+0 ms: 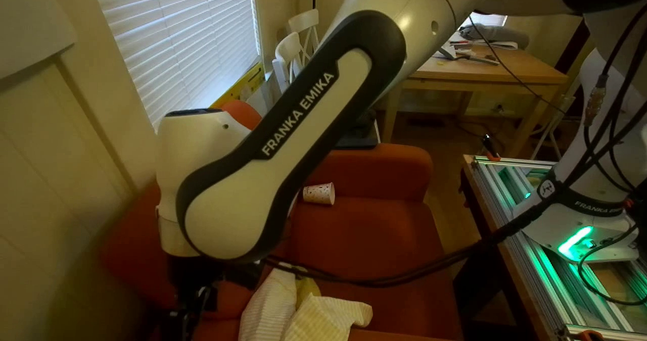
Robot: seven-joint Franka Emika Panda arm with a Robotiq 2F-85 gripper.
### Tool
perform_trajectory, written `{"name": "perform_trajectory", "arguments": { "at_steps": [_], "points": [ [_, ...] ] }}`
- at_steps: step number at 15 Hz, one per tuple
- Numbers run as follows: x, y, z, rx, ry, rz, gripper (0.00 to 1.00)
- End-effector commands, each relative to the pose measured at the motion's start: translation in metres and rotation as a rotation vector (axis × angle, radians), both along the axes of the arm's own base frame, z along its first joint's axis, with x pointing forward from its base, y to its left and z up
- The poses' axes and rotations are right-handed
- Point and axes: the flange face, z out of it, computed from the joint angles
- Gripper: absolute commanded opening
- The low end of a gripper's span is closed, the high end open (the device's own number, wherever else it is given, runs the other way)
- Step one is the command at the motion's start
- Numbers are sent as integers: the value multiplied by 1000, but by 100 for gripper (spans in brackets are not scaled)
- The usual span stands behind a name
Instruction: Move the yellow case to the seat, then move the towel to the top of the chair
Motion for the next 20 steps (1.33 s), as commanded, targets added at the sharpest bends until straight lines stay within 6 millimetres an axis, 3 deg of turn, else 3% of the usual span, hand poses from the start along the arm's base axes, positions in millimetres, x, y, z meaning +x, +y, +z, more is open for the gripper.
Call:
{"name": "perform_trajectory", "arguments": {
  "at_steps": [1, 4, 10, 15, 20],
  "points": [
    [-25, -28, 13, -73, 18, 6, 100],
    [-33, -48, 3, -125, 29, 6, 100],
    [-54, -79, -39, -166, 67, -41, 100],
    [-72, -87, -71, -150, 114, -55, 100],
    [-68, -82, -96, -101, 118, -67, 100]
  ]
}}
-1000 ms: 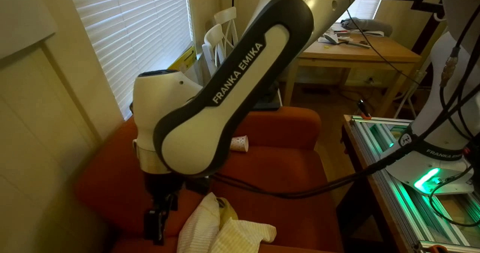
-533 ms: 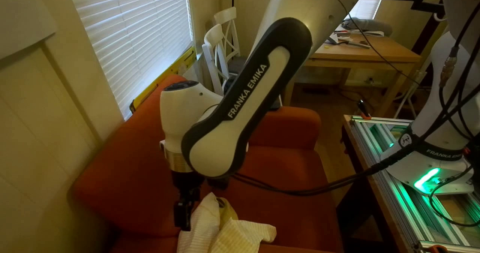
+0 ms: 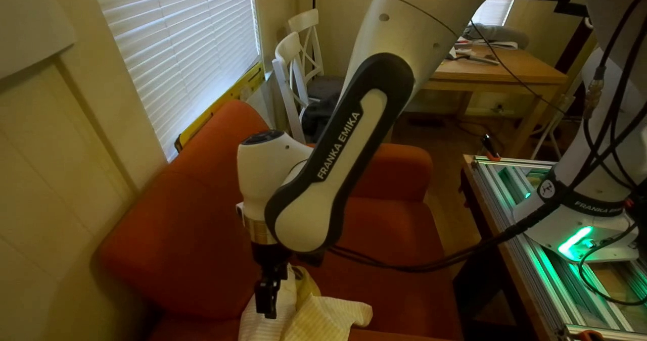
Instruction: Move the yellow case to the seat, then move the towel to the top of the chair
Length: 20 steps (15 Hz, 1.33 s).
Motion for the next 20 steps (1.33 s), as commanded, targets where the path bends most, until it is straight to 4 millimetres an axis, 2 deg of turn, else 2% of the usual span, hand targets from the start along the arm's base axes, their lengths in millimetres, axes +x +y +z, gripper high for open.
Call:
{"name": "perform_trajectory", "arguments": {
  "at_steps": [1, 9, 10, 11, 15, 20],
  "points": [
    [5, 6, -19, 41, -7, -17, 100],
    [11, 34, -52, 84, 33, -3, 100],
    [13, 37, -55, 83, 36, -1, 90],
    [13, 38, -58, 86, 40, 4, 74],
    [14, 38, -54, 79, 55, 9, 45],
    [15, 29, -48, 79, 138, 47, 14]
  ]
}}
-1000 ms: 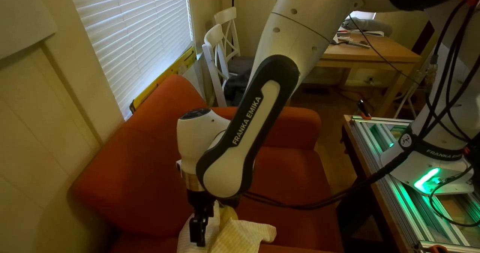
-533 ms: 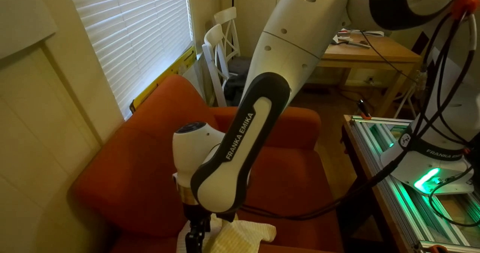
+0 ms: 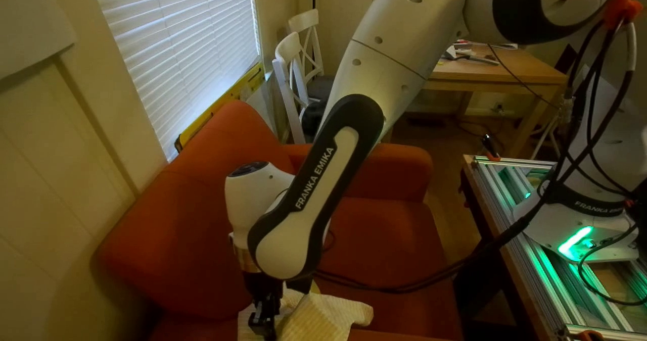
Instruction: Move the yellow case to the seat, then move the towel to the top of the chair
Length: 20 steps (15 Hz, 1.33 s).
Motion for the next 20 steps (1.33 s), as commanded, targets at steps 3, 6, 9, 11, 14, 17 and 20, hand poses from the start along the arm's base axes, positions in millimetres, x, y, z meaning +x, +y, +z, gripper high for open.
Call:
{"name": "perform_trajectory", "arguments": {
  "at_steps": [3, 6, 9, 11, 14, 17, 20],
  "points": [
    [5, -4, 5, 17, 118, 62, 0],
    [9, -9, 15, 50, 169, 101, 3],
    [11, -13, 26, 52, 190, 109, 3],
    [13, -14, 36, 44, 191, 109, 3],
    [17, -15, 59, 17, 144, 88, 3],
    [22, -17, 89, -10, 71, 81, 3],
    [25, -20, 126, -25, -21, 64, 3]
  ]
}}
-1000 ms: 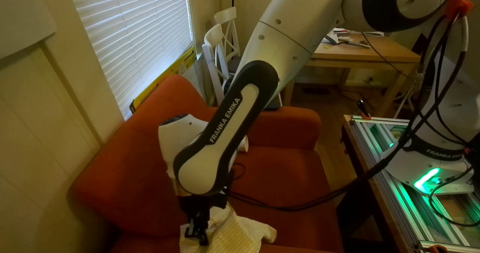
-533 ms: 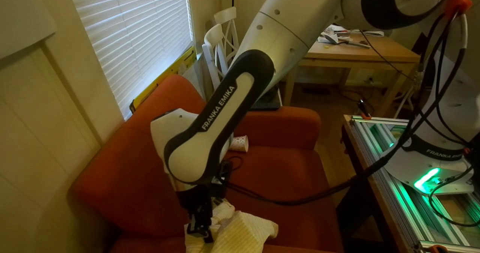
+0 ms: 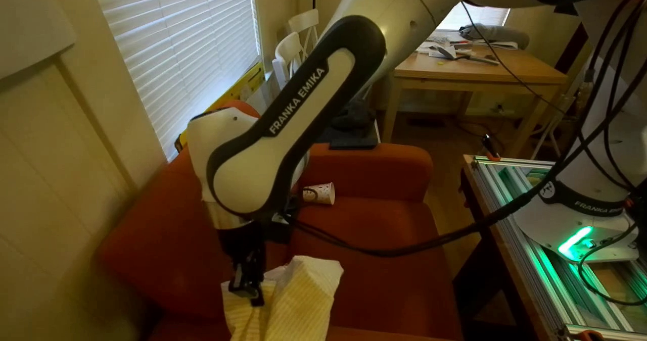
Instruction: Move the yellow case to the seat, then move the towel to the top of the chair
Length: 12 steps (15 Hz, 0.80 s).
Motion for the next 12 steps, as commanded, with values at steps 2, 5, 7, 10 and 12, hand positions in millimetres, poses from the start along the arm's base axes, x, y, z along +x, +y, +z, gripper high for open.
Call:
{"name": "perform_trajectory", "arguments": {
  "at_steps": [2, 5, 7, 10, 12],
  "points": [
    [-9, -4, 59, -46, -144, -26, 3],
    [-10, -5, 93, -67, -269, -56, 3],
    [-9, -6, 114, -83, -362, -80, 3],
    [-9, -10, 138, -105, -482, -103, 3],
    [-10, -13, 153, -117, -570, -124, 3]
  ]
}}
